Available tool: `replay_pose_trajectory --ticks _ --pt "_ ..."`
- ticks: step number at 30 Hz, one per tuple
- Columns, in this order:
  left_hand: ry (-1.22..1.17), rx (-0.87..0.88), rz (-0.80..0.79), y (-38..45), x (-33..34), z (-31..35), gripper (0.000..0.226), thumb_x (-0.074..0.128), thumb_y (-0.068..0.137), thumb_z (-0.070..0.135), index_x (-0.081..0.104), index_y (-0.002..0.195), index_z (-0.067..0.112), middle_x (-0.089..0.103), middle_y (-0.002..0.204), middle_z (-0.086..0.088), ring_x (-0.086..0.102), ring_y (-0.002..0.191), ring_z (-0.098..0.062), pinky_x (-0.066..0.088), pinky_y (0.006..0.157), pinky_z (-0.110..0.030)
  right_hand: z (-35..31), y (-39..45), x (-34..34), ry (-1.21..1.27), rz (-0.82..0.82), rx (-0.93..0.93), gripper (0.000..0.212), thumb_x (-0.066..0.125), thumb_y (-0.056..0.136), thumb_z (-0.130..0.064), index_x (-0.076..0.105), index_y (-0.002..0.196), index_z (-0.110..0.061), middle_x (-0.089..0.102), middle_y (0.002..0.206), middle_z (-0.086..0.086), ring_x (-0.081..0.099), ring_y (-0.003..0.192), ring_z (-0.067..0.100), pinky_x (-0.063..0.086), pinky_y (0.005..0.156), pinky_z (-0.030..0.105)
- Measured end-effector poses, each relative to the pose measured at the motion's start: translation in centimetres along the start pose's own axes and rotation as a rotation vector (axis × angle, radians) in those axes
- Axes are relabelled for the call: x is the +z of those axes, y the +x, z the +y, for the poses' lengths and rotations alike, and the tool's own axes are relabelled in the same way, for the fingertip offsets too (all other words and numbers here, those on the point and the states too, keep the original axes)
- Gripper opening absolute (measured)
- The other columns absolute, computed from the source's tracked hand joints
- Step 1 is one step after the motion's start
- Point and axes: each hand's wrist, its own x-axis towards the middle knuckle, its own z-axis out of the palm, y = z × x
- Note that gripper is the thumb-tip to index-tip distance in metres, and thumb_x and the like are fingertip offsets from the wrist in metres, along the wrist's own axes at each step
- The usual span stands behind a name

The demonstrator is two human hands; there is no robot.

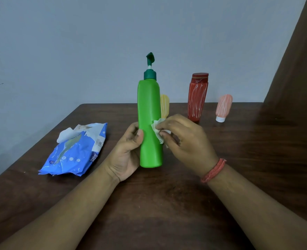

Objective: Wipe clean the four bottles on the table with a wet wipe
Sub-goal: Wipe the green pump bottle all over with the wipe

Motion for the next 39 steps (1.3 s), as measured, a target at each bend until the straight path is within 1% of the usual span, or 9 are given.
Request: replay_pose_trajectory --ticks 3,5,9,16,18,22,31,36,39 --pt "0.060 0.014 0.020 0.4 -0.2 -0.6 0.045 0.070 0.079 0.016 0.054 0.120 0.009 0.068 0.108 -0.007 0.064 0.099 -0.021 0.057 0.087 -0.032 -0.2 0.0 0.2 -0.056 -0.035 -0.069 0.012 0.068 0.091 -0.012 0.073 0.103 -0.014 0.067 0.101 -0.003 0.063 0.097 0.014 0.048 0.080 0.035" --pt "0.116 0.032 0.018 0.6 -0.4 -0.9 0.032 0.061 0.082 0.010 0.054 0.114 0.012 0.067 0.104 -0.004 0.063 0.099 -0.017 0.054 0.089 -0.030 -0.3 0.4 0.3 -0.109 -0.018 -0.089 0.012 0.067 0.092 -0.015 0.073 0.102 -0.015 0.068 0.100 -0.003 0.064 0.095 0.016 0.047 0.078 0.039" --pt "0.180 0.052 -0.017 0.8 -0.5 -1.2 0.039 0.069 0.079 0.012 0.055 0.115 0.014 0.069 0.107 -0.001 0.063 0.106 -0.016 0.050 0.098 -0.033 -0.3 0.9 0.4 -0.039 0.110 0.005 0.013 0.069 0.090 -0.011 0.072 0.102 -0.014 0.065 0.099 -0.002 0.063 0.090 0.017 0.051 0.075 0.044" --pt "0.138 0.070 0.112 1.3 -1.0 -1.0 0.091 0.101 0.044 0.045 0.055 0.115 0.013 0.069 0.110 -0.003 0.065 0.104 -0.014 0.054 0.093 -0.031 0.1 -0.7 1.3 0.194 -0.087 0.138 0.007 0.071 0.088 -0.011 0.072 0.094 -0.013 0.063 0.092 0.000 0.063 0.085 0.016 0.052 0.070 0.042" --pt "0.103 0.068 0.139 1.4 -1.2 -1.0 0.080 0.098 0.053 0.040 0.056 0.115 0.013 0.069 0.108 -0.002 0.068 0.098 -0.012 0.057 0.088 -0.029 0.2 -0.7 1.2 0.191 -0.206 0.074 0.004 0.071 0.087 -0.013 0.071 0.090 -0.014 0.063 0.090 -0.001 0.063 0.084 0.016 0.052 0.070 0.043" --pt "0.081 0.095 0.184 1.5 -1.4 -1.2 0.038 0.069 0.080 0.015 0.053 0.114 0.012 0.066 0.108 -0.004 0.069 0.093 -0.011 0.058 0.082 -0.025 0.0 -0.8 0.9 0.135 -0.312 0.000 0.004 0.073 0.085 -0.018 0.072 0.089 -0.018 0.064 0.089 -0.005 0.064 0.082 0.014 0.053 0.068 0.041" --pt "0.031 0.090 0.187 1.6 -1.3 -0.8 0.036 0.067 0.079 0.013 0.053 0.113 0.011 0.067 0.104 -0.003 0.068 0.090 -0.014 0.059 0.078 -0.027 0.2 -1.0 1.1 0.093 -0.385 -0.048 0.005 0.071 0.083 -0.013 0.068 0.086 -0.016 0.061 0.089 -0.005 0.062 0.081 0.014 0.051 0.068 0.040" --pt "0.029 0.059 0.223 1.5 -1.2 -0.3 0.038 0.061 0.083 0.014 0.056 0.118 0.001 0.066 0.110 -0.017 0.064 0.102 -0.029 0.053 0.096 -0.043 0.9 -1.3 1.0 0.104 -0.309 0.053 0.010 0.070 0.083 -0.008 0.068 0.087 -0.017 0.061 0.089 -0.008 0.061 0.083 0.009 0.052 0.071 0.037" --pt "0.072 0.051 0.193 1.4 -1.5 -0.2 0.035 0.060 0.087 0.021 0.061 0.116 0.001 0.072 0.101 -0.014 0.070 0.093 -0.024 0.059 0.083 -0.033 0.6 -1.3 1.4 0.097 -0.340 0.009 0.009 0.072 0.085 -0.010 0.071 0.090 -0.017 0.063 0.091 -0.006 0.061 0.087 0.013 0.051 0.075 0.038"
